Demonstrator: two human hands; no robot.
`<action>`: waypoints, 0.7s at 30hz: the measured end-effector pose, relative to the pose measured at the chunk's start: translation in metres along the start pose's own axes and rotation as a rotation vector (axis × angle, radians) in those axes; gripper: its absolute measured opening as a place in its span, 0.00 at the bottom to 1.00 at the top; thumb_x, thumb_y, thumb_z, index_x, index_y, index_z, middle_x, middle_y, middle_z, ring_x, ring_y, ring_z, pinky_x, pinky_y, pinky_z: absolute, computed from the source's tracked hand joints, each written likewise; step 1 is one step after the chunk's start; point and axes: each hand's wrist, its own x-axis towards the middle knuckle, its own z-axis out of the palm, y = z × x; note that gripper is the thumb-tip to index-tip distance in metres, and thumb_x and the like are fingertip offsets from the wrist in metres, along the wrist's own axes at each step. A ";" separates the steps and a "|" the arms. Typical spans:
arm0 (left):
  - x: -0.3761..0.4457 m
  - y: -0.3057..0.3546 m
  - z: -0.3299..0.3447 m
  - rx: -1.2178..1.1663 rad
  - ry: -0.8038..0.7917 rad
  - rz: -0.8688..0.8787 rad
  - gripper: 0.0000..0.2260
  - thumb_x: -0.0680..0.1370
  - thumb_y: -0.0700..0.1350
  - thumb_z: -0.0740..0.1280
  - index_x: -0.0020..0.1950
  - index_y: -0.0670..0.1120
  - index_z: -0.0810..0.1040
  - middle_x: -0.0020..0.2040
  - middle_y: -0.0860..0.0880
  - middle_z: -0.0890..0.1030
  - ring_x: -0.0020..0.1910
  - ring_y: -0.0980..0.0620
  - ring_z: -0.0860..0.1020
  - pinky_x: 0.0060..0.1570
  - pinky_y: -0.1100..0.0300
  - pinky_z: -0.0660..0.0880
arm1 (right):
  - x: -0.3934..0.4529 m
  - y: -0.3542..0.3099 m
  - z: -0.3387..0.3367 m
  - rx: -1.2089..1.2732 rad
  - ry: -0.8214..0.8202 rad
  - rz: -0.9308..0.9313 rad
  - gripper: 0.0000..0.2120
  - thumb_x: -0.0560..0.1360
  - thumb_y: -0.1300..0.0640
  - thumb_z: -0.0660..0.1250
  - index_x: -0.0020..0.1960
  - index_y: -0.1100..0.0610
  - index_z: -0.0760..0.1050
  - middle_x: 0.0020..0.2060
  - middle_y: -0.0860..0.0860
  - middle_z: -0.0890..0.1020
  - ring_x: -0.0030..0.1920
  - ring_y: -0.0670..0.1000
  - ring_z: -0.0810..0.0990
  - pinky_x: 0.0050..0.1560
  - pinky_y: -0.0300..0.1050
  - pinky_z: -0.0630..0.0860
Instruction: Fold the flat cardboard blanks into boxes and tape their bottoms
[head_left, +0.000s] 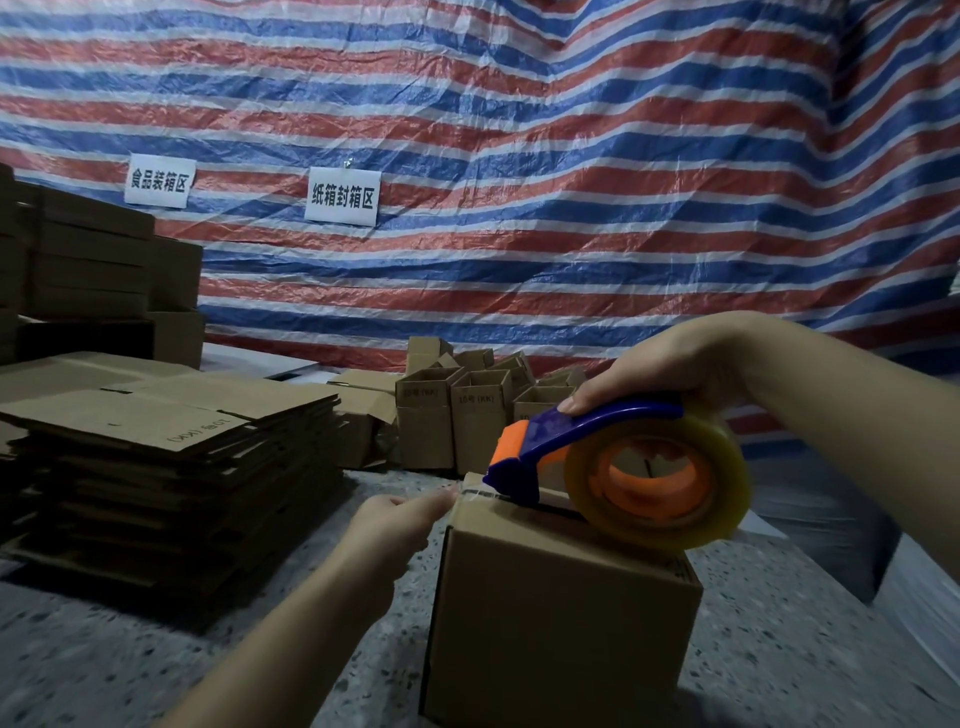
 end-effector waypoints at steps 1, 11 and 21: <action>0.000 -0.001 0.000 -0.005 -0.017 -0.022 0.18 0.74 0.59 0.71 0.52 0.47 0.75 0.49 0.50 0.77 0.46 0.53 0.75 0.39 0.58 0.68 | 0.000 0.000 0.000 0.000 0.002 -0.002 0.33 0.62 0.37 0.74 0.59 0.57 0.80 0.39 0.54 0.85 0.34 0.49 0.84 0.34 0.42 0.80; -0.008 0.002 -0.007 -0.046 -0.312 -0.206 0.23 0.71 0.63 0.69 0.48 0.43 0.77 0.39 0.48 0.72 0.37 0.52 0.66 0.38 0.58 0.61 | -0.001 -0.001 0.000 -0.007 0.003 0.002 0.34 0.62 0.36 0.74 0.60 0.57 0.79 0.40 0.54 0.85 0.35 0.50 0.84 0.35 0.42 0.81; -0.009 0.000 -0.005 -0.076 -0.296 -0.180 0.25 0.74 0.63 0.68 0.55 0.43 0.79 0.49 0.44 0.73 0.48 0.47 0.67 0.45 0.57 0.62 | -0.003 0.001 0.000 0.016 0.002 0.004 0.39 0.57 0.36 0.75 0.62 0.57 0.79 0.43 0.55 0.85 0.37 0.50 0.83 0.38 0.42 0.80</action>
